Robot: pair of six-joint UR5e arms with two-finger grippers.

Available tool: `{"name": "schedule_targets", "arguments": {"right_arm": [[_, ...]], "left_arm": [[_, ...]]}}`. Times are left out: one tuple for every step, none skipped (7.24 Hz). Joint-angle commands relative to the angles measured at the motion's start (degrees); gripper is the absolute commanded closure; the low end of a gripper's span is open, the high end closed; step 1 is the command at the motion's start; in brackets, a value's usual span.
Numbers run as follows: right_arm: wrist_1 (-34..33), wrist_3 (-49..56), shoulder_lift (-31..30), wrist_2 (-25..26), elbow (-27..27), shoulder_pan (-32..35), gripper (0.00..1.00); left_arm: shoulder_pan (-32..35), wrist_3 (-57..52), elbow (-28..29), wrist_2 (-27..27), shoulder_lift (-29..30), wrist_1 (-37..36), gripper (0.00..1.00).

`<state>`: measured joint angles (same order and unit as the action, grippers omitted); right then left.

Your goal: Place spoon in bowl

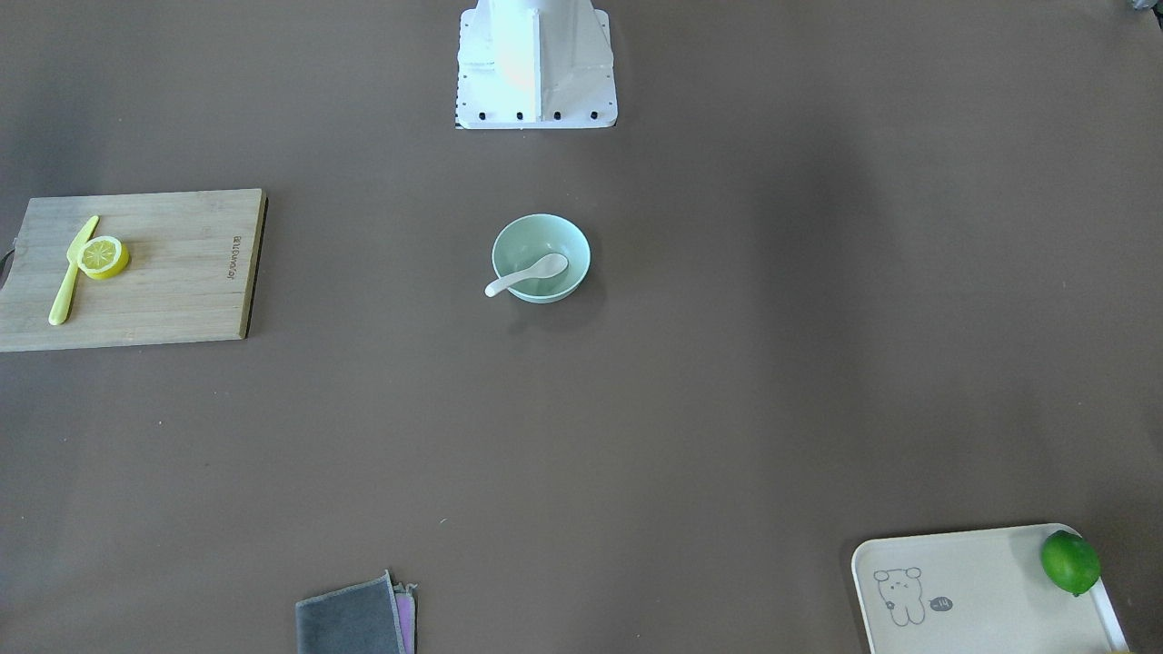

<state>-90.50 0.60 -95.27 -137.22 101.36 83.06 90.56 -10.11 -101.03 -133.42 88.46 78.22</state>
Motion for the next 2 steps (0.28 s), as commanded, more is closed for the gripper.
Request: {"name": "schedule_targets", "arguments": {"right_arm": [[-0.03, -0.08, 0.0, -0.24, 0.59, 0.0, 0.0], [-0.12, -0.08, 0.0, -0.41, 0.68, 0.0, 0.0]], "left_arm": [[0.05, 0.0, -1.01, -0.09, -0.04, 0.0, 0.02], [0.05, 0.0, -1.53, -0.17, -0.04, 0.0, 0.02]]}}
